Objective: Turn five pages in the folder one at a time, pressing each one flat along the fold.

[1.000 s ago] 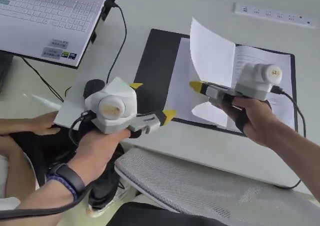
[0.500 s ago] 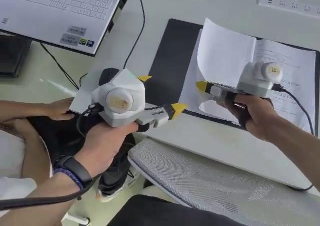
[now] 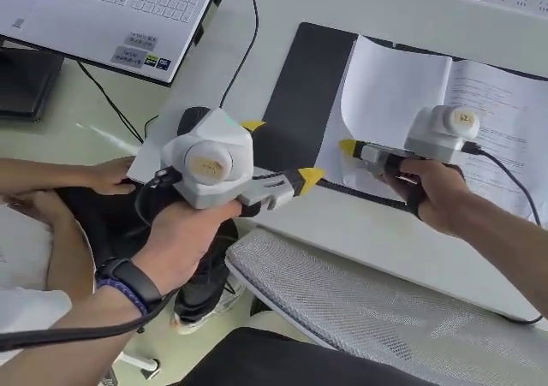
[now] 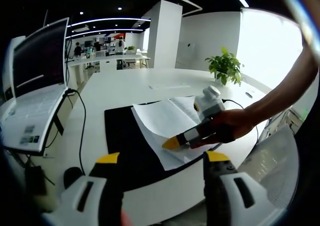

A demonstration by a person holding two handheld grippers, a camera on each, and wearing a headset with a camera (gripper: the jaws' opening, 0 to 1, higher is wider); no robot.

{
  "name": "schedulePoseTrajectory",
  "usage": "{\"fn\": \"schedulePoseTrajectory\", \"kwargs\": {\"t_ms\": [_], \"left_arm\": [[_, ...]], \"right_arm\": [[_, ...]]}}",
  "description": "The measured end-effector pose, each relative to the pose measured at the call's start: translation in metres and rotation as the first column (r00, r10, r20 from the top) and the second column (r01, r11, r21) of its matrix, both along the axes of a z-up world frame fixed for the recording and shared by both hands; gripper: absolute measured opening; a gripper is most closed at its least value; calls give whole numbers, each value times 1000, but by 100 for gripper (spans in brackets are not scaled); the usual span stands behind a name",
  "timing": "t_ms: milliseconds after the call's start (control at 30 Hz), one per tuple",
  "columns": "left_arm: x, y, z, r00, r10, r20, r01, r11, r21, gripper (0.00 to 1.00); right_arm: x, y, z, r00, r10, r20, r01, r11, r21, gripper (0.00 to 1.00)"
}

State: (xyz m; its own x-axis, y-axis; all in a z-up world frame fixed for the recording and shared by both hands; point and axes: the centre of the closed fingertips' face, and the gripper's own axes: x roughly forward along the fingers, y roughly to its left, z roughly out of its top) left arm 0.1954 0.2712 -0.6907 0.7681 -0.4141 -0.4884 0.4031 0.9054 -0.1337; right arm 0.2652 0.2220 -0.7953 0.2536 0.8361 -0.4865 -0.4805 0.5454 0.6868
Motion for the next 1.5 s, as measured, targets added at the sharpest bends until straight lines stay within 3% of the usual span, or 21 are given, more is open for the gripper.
{"fn": "schedulePoseTrajectory", "kwargs": {"t_ms": [200,333,500,800,1067,1233,1500], "left_arm": [[0,0,-1,1000,6,-3,-6,1000,-2,64],[2,-2,0,1000,0,-2,0,1000,1,64],[9,-6,0,1000,-5,0,5,1000,-3,63],[22,-19,0,999,-32,6,32,999,-6,62],[35,-36,-6,997,-80,6,80,997,-4,60],[43,-45,-11,995,-103,3,103,995,0,53],[60,-58,-39,990,-134,-40,135,991,17,41]], "right_arm": [[-8,4,14,1000,19,8,-19,1000,8,10],[-5,4,12,1000,22,13,-22,1000,19,16],[-4,6,15,999,42,24,-43,998,44,23],[-4,2,25,997,59,45,-63,994,84,26],[5,-23,36,995,36,89,-44,995,86,26],[16,-42,43,993,4,118,-13,997,79,23],[32,-73,55,987,-48,155,37,996,75,15]]}}
